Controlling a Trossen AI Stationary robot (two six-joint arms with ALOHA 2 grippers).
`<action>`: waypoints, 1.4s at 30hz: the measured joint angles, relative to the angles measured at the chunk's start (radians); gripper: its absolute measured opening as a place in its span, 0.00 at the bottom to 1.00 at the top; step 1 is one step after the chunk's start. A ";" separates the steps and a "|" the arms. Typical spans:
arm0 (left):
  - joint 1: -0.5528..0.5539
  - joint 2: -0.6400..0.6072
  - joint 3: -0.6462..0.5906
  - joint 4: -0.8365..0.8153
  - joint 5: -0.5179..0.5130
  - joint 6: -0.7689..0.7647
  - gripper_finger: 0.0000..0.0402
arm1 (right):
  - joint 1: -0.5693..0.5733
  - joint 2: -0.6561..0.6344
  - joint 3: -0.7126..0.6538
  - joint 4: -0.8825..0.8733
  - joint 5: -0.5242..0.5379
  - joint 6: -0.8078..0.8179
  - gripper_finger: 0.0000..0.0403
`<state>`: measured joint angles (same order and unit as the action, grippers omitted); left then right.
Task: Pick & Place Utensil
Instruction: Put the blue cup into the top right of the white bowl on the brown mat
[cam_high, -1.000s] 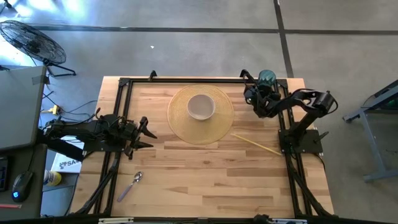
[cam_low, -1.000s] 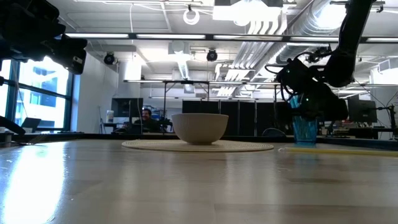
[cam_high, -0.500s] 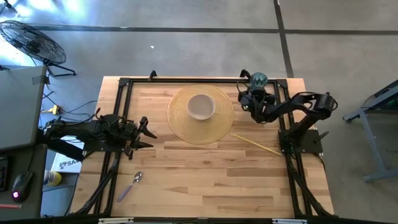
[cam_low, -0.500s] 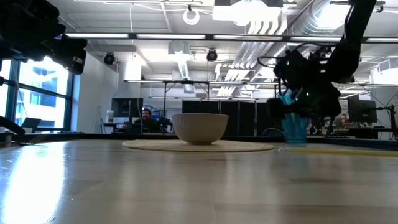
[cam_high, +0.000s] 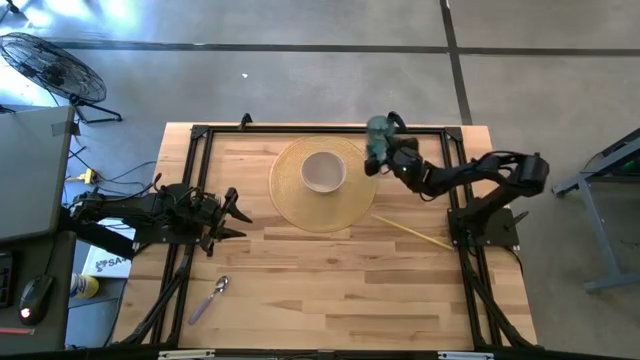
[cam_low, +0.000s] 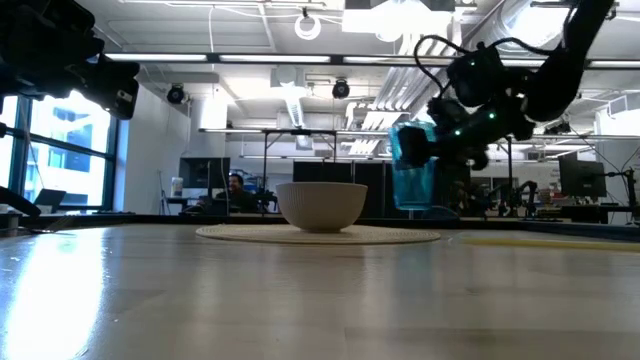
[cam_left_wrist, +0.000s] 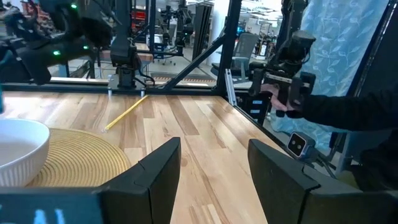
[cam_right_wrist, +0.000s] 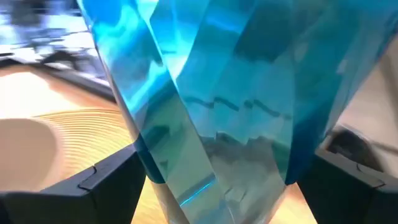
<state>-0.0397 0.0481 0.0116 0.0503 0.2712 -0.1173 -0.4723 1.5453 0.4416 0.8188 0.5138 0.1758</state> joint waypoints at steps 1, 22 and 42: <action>0.000 0.000 0.000 0.000 0.000 0.000 0.46 | -0.012 0.021 0.018 0.019 -0.050 -0.028 0.88; 0.000 0.000 0.000 0.000 -0.005 0.000 0.46 | -0.126 0.287 0.182 0.151 -0.361 -0.106 0.89; 0.000 0.000 0.000 0.000 -0.005 0.000 0.46 | -0.125 0.329 0.183 0.150 -0.393 -0.098 0.95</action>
<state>-0.0397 0.0479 0.0116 0.0502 0.2667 -0.1173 -0.5976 1.8740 0.6248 0.9687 0.1204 0.0776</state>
